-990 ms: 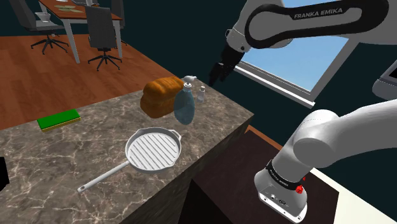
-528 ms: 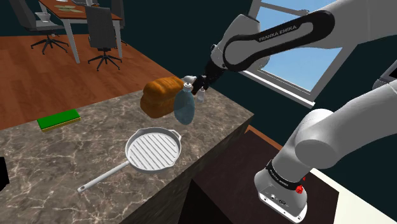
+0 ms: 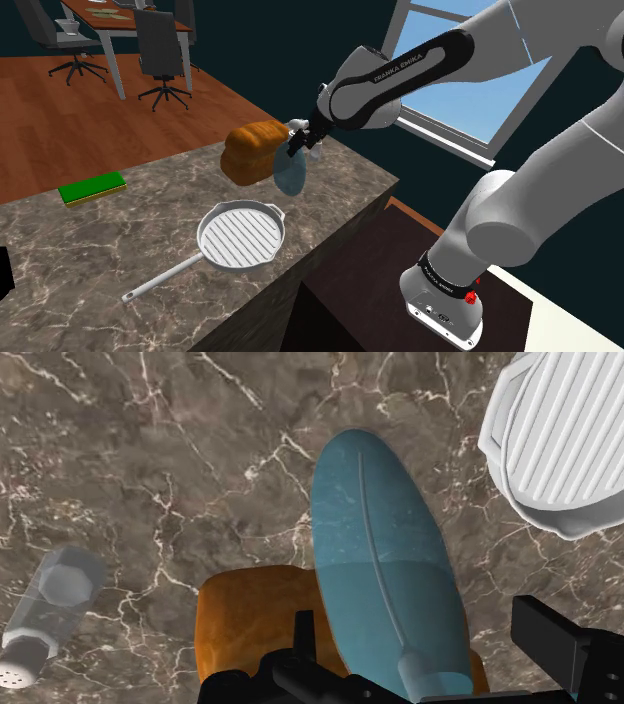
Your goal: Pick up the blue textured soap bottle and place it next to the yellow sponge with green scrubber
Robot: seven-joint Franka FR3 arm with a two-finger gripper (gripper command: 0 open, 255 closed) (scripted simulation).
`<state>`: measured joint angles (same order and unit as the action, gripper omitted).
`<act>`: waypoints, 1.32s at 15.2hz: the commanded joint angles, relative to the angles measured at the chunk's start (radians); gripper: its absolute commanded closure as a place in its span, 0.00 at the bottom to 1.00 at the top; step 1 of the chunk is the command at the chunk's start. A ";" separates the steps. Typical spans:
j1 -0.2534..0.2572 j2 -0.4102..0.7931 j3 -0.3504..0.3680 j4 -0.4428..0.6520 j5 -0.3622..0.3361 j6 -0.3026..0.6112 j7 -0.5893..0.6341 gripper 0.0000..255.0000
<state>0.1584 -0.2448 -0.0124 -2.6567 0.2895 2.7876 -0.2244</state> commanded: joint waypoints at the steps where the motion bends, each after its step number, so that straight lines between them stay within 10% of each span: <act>1: 0.011 0.041 -0.005 0.009 0.019 0.033 -0.015 0.00; 10: 0.020 0.068 -0.008 0.013 0.034 0.055 -0.027 0.00; 11: 0.020 0.068 -0.008 0.013 0.034 0.055 -0.027 1.00; 20: 0.020 0.068 -0.008 0.014 0.034 0.056 -0.027 1.00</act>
<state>0.1777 -0.1775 -0.0208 -2.6430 0.3236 2.8437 -0.2516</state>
